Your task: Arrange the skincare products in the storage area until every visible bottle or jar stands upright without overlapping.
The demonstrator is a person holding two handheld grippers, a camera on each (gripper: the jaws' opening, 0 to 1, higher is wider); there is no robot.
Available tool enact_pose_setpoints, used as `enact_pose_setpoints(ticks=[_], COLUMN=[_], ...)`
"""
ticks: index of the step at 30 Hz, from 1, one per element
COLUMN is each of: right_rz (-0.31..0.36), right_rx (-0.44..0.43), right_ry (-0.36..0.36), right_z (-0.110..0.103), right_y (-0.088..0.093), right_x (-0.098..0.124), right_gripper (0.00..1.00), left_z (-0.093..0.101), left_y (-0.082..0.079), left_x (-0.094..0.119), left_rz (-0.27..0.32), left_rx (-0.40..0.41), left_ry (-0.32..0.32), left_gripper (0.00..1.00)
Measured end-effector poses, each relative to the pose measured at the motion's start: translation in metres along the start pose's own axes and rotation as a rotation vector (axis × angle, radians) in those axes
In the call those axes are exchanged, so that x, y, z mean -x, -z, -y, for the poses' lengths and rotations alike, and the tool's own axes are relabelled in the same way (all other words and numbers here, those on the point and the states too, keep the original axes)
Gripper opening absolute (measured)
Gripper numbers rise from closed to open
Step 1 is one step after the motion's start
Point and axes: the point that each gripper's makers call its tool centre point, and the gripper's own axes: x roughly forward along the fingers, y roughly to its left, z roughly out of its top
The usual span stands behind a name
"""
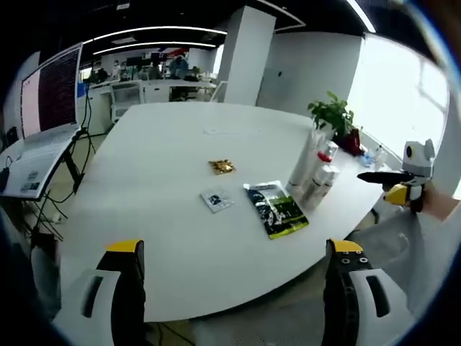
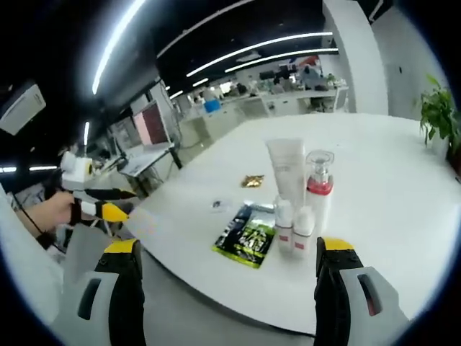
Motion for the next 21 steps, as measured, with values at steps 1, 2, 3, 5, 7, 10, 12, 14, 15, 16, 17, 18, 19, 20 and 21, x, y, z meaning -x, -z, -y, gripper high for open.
enact_pose_setpoints(ticks=[1,2,3,5,7,10,12,14,15,16,17,18,19,20,21], right_rz=[0.002,0.005,0.009,0.013,0.004,-0.023,-0.028,-0.031,-0.031,-0.032,-0.032,-0.034,-0.036,-0.037,-0.036], right_rx=[-0.006,-0.013,-0.022,-0.024,-0.006,0.025,0.028,0.022,0.016,0.010,0.001,-0.003,-0.004,-0.004,-0.005], right_ry=[0.002,0.000,-0.003,-0.004,-0.003,-0.004,-0.003,-0.006,-0.007,-0.009,-0.013,-0.014,-0.014,-0.013,-0.014], right_z=[0.0014,0.0027,0.0031,0.0015,0.0000,-0.0011,-0.0022,-0.0029,-0.0025,-0.0022,-0.0027,-0.0028,-0.0036,-0.0037,-0.0039], right_y=[0.0003,0.0007,0.0006,0.0004,0.0018,0.0062,0.0072,0.0074,0.0076,0.0079,0.0083,0.0087,0.0095,0.0097,0.0095], right_x=[0.0005,0.0006,0.0008,0.0011,-0.0003,-0.0025,-0.0022,-0.0020,-0.0022,-0.0023,-0.0024,-0.0025,-0.0024,-0.0024,-0.0025], right_gripper=[1.00,1.00,1.00,0.99,0.99,0.99,0.99,0.99,0.99,0.99,0.99,0.98,0.96,0.96,0.96], left_z=[0.0000,0.0008,0.0013,0.0014,0.0007,-0.0001,-0.0003,-0.0009,0.0000,0.0006,0.0013,0.0023,0.0030,0.0016,-0.0006], left_y=[0.0016,0.0028,0.0028,-0.0010,-0.0028,-0.0013,-0.0016,-0.0033,-0.0041,-0.0042,-0.0033,-0.0024,-0.0017,-0.0008,-0.0007], left_x=[-0.0002,0.0000,0.0012,0.0009,-0.0003,-0.0024,-0.0024,-0.0019,-0.0016,-0.0020,-0.0032,-0.0041,-0.0049,-0.0055,-0.0058], left_rz=[0.001,0.002,0.002,0.018,0.029,0.026,0.033,0.051,0.058,0.061,0.057,0.051,0.046,0.044,0.045], left_rx=[-0.006,-0.012,-0.018,-0.023,-0.028,-0.020,-0.005,-0.007,-0.010,-0.011,-0.011,-0.007,-0.007,-0.013,-0.018], left_ry=[0.008,0.012,0.015,0.021,0.017,0.018,0.018,0.016,0.015,0.016,0.022,0.024,0.023,0.016,0.006], left_gripper=[0.99,0.99,0.99,0.98,0.98,0.97,0.97,0.96,0.95,0.94,0.94,0.94,0.94,0.94,0.94])
